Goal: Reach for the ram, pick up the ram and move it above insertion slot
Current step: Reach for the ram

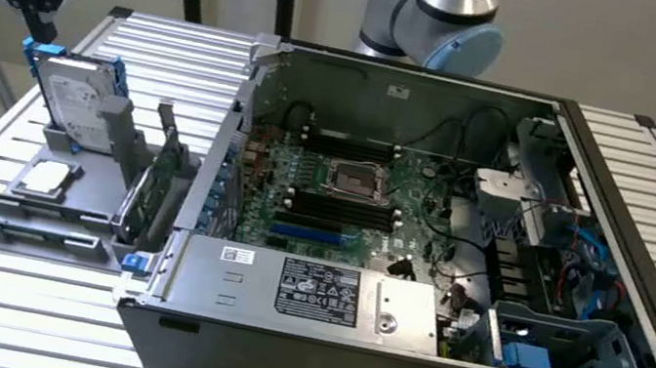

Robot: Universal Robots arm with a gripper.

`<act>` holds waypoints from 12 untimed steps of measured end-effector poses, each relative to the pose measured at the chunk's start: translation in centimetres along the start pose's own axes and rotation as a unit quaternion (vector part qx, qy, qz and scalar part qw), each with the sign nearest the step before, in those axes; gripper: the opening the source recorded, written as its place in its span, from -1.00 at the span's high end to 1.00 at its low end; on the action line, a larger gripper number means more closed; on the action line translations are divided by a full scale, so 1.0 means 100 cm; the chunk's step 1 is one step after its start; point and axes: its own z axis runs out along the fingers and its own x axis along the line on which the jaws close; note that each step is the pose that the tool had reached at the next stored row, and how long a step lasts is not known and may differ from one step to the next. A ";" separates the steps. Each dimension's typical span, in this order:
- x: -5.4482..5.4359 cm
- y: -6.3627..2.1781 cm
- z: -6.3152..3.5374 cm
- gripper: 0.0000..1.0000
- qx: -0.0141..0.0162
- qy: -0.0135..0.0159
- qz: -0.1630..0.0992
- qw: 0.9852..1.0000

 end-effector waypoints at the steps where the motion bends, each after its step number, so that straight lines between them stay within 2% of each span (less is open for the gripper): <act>1: 0.000 0.0000 0.0000 0.79 0.000 0.000 0.000 1.000; 12: 0.000 -0.0001 0.0000 0.79 0.000 0.000 0.000 1.000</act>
